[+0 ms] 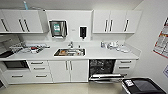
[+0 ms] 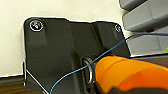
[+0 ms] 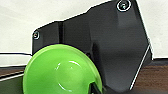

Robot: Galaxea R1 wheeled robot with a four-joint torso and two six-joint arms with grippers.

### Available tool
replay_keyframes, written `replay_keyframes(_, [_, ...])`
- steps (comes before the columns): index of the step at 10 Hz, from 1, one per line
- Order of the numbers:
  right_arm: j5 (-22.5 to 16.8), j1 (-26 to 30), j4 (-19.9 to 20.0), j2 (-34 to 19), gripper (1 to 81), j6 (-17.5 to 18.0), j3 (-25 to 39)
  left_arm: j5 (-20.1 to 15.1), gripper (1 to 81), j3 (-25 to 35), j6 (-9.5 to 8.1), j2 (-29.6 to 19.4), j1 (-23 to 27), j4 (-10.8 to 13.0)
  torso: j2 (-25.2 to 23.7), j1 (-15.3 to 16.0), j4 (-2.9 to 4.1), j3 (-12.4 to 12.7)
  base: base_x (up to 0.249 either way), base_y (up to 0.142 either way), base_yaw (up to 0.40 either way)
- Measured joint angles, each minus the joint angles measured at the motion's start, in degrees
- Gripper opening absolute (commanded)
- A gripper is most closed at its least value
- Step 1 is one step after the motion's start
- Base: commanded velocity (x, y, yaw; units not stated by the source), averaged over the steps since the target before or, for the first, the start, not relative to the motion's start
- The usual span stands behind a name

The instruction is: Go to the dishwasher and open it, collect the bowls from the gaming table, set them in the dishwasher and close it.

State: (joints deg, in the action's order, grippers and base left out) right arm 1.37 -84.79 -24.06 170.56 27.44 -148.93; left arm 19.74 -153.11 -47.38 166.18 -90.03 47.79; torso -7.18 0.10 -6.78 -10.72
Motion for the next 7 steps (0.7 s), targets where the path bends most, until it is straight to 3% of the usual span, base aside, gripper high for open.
replay_keyframes(7, [0.00, 0.00, 0.00, -0.13, 1.0, 0.00, 0.00, 0.00, 1.0, 0.02, 0.00, 0.00, 0.00, 0.00, 0.00, 0.02, 0.00, 0.00, 0.125, 0.000, 0.000])
